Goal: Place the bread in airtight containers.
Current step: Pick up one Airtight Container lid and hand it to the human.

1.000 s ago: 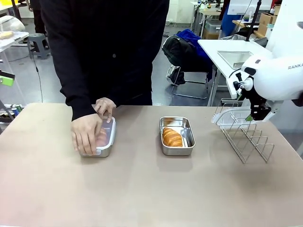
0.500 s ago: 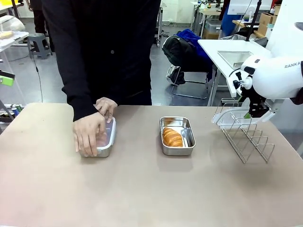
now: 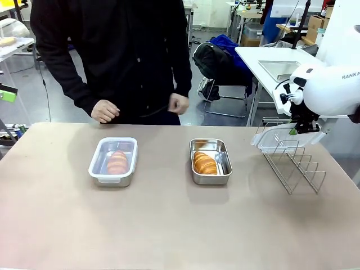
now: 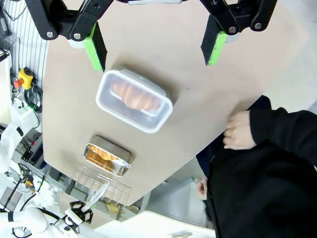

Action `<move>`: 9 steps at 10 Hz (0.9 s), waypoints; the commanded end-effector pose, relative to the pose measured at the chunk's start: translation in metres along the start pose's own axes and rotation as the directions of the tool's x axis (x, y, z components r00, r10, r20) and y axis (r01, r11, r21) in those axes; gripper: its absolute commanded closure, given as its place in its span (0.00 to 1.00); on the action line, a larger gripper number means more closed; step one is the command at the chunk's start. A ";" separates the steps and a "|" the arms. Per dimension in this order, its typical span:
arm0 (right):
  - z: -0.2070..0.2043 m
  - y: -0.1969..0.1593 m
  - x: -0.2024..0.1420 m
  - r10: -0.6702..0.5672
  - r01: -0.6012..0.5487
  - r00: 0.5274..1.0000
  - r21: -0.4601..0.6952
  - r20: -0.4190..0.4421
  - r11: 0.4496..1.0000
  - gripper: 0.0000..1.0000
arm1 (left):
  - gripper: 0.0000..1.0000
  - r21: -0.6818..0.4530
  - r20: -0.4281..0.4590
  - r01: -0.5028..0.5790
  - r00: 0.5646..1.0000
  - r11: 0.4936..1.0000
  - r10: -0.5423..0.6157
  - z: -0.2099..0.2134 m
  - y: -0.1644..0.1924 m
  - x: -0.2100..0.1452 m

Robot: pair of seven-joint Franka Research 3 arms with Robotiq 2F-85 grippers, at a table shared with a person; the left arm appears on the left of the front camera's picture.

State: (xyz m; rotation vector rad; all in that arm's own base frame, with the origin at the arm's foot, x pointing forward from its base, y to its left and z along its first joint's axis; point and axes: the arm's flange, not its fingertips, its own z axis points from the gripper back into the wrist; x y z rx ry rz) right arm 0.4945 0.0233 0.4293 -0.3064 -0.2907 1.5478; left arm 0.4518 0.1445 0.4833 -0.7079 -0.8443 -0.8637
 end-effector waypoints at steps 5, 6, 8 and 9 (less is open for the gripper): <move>0.017 0.004 -0.003 -0.024 0.024 0.999 -0.024 -0.024 0.999 1.00 | 0.00 -0.006 0.006 0.008 1.000 1.000 -0.008 0.000 -0.002 0.002; 0.025 0.003 -0.003 -0.044 0.044 0.999 -0.008 0.007 0.999 1.00 | 0.00 -0.006 0.006 0.008 1.000 1.000 -0.008 0.000 -0.002 0.002; 0.080 0.000 -0.017 -0.079 0.078 0.996 -0.034 -0.031 0.996 1.00 | 0.00 -0.006 0.006 0.008 1.000 1.000 -0.008 0.000 -0.002 0.002; 0.119 0.009 -0.021 -0.079 0.077 0.997 -0.111 -0.014 0.991 1.00 | 0.00 -0.006 0.006 0.008 1.000 1.000 -0.008 0.000 -0.002 0.002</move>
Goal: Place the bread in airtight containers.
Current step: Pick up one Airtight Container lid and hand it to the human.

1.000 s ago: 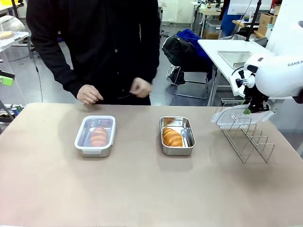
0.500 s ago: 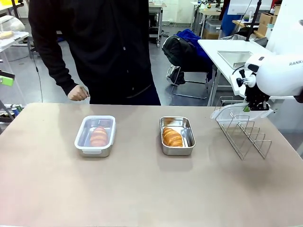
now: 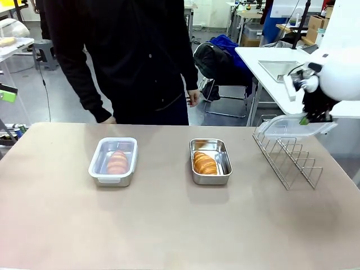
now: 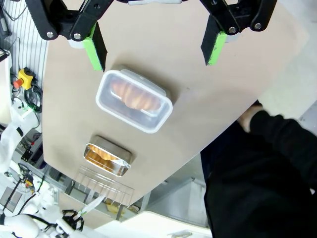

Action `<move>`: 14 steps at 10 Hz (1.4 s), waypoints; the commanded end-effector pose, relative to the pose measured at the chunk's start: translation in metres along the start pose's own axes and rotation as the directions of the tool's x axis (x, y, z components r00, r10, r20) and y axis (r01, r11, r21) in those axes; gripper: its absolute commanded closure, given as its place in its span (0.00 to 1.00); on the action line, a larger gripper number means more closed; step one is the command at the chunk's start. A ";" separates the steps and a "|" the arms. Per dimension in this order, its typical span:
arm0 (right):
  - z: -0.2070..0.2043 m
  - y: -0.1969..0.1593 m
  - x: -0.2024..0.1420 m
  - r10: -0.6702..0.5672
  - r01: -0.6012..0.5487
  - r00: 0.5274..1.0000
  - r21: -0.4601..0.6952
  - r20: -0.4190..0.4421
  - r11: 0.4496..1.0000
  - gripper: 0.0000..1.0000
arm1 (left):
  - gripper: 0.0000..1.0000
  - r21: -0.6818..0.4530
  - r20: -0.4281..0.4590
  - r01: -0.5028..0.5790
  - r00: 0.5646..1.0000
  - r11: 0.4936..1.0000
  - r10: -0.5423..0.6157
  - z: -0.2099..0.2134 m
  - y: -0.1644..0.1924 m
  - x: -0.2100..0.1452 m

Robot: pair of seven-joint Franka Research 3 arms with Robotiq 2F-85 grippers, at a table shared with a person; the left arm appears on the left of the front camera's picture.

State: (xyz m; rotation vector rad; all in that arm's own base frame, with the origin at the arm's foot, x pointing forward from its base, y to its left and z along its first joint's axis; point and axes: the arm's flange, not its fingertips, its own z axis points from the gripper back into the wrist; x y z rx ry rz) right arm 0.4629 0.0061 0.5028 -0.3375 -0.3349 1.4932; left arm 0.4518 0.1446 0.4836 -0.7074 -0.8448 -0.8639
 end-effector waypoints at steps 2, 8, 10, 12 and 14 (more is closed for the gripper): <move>0.108 0.029 -0.006 0.005 0.001 1.000 -0.182 0.030 0.983 1.00 | 0.00 -0.006 0.006 0.008 1.000 1.000 -0.008 0.000 -0.002 0.001; 0.136 0.067 0.068 0.393 -0.270 0.905 -0.492 0.164 0.827 1.00 | 0.00 -0.006 0.006 0.008 1.000 1.000 -0.008 0.000 -0.002 0.001; 0.118 0.071 0.096 0.472 -0.357 0.870 -0.479 0.142 0.802 1.00 | 0.00 -0.006 0.006 0.008 1.000 1.000 -0.008 0.000 -0.002 0.001; 0.107 0.075 0.113 0.503 -0.397 0.857 -0.477 0.114 0.784 1.00 | 0.00 -0.006 0.006 0.008 1.000 1.000 -0.008 0.000 -0.002 0.001; 0.107 0.073 0.119 0.472 -0.382 0.878 -0.471 0.085 0.795 1.00 | 0.00 -0.006 0.006 0.008 1.000 1.000 -0.008 0.000 -0.002 0.001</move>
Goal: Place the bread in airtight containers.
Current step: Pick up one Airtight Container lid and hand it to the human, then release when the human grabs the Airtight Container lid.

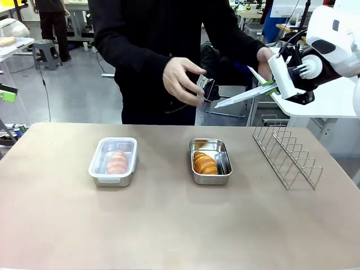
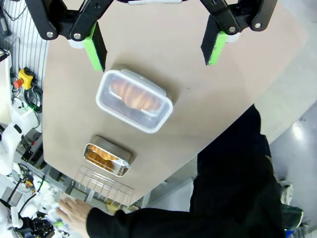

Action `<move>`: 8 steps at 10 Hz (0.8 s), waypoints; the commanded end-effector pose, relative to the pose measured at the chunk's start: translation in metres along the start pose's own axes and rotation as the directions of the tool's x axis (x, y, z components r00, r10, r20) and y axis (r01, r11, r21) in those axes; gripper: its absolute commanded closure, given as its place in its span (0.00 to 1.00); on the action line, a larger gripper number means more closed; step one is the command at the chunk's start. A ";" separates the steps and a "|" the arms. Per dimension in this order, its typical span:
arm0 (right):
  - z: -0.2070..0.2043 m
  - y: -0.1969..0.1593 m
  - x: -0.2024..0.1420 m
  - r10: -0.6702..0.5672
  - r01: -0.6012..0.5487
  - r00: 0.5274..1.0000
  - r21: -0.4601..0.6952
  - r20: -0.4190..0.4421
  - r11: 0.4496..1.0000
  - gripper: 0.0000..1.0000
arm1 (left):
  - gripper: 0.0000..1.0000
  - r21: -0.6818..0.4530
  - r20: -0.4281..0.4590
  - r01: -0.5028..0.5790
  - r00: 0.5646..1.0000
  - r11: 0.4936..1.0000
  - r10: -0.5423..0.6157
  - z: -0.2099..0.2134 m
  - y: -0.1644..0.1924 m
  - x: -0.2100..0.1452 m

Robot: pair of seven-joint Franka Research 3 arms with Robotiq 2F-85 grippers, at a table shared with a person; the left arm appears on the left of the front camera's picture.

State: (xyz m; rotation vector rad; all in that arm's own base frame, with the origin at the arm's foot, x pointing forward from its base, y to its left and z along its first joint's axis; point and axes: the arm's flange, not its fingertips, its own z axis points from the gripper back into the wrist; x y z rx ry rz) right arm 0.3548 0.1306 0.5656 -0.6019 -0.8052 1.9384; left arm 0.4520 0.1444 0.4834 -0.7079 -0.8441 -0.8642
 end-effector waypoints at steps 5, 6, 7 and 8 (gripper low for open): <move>0.001 0.001 0.001 -0.004 0.004 1.000 0.002 0.008 1.000 1.00 | 0.00 -0.005 0.006 0.008 1.000 1.000 -0.008 0.000 -0.002 0.002; 0.001 0.001 0.001 -0.004 0.004 1.000 0.002 0.008 1.000 1.00 | 0.00 -0.005 0.006 0.008 1.000 1.000 -0.008 0.000 -0.002 0.002; 0.001 0.001 0.001 -0.004 0.004 1.000 0.002 0.008 1.000 1.00 | 0.00 -0.005 0.006 0.008 1.000 1.000 -0.008 0.000 -0.002 0.002; 0.001 0.001 0.001 -0.004 0.004 1.000 0.002 0.008 1.000 1.00 | 0.00 -0.005 0.006 0.008 1.000 1.000 -0.008 0.000 -0.002 0.002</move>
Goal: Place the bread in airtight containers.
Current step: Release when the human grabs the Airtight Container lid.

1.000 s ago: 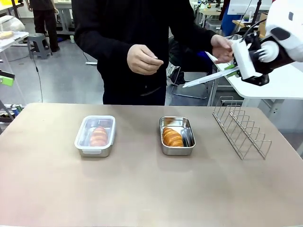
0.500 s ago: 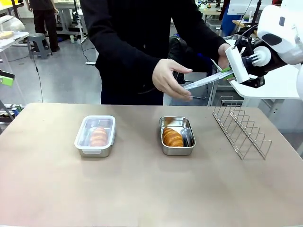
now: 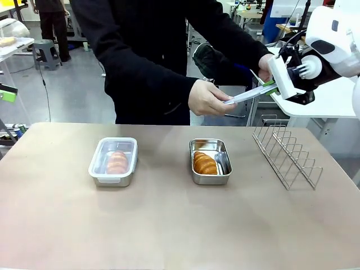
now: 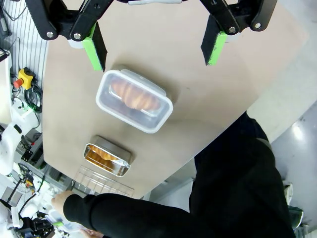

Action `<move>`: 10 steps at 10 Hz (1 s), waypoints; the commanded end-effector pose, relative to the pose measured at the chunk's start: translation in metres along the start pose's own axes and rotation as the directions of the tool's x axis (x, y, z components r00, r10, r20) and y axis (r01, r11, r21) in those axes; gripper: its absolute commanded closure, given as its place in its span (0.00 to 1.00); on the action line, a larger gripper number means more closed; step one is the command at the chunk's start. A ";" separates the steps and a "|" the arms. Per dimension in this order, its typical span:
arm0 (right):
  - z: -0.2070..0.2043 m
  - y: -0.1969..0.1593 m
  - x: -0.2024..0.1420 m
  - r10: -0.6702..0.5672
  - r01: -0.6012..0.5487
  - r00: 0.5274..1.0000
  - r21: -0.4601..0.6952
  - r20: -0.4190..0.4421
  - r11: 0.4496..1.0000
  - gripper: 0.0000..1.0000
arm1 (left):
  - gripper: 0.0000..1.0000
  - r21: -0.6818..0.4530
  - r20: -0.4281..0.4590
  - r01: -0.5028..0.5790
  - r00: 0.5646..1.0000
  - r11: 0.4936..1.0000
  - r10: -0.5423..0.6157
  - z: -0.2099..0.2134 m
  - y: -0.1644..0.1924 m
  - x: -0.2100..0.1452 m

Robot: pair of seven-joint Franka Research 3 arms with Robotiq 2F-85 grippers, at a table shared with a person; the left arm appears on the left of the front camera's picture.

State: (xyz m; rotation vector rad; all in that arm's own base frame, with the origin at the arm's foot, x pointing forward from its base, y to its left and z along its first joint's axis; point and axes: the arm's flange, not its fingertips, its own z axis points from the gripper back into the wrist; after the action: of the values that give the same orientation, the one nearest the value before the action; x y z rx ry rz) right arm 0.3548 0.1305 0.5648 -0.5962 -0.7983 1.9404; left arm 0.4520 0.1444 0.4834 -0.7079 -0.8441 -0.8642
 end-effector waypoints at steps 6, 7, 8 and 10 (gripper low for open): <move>0.001 0.000 0.001 -0.003 0.003 1.000 -0.005 0.007 1.000 1.00 | 0.00 -0.005 0.006 0.008 1.000 1.000 -0.008 0.000 -0.002 0.002; 0.001 0.000 0.001 -0.003 0.003 1.000 -0.005 0.007 1.000 1.00 | 0.00 -0.005 0.006 0.008 1.000 1.000 -0.008 0.000 -0.002 0.002; 0.001 0.000 0.001 -0.003 0.003 1.000 -0.005 0.007 1.000 1.00 | 0.00 -0.005 0.006 0.008 1.000 1.000 -0.008 0.000 -0.002 0.002; 0.001 0.000 0.001 -0.003 0.003 1.000 -0.005 0.007 1.000 1.00 | 0.00 -0.005 0.006 0.008 1.000 1.000 -0.008 0.000 -0.002 0.002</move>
State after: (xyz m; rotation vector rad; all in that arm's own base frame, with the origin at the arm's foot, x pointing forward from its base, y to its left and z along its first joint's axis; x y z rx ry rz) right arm 0.3543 0.1307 0.5664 -0.5984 -0.8028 1.9402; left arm 0.4520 0.1444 0.4834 -0.7079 -0.8441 -0.8642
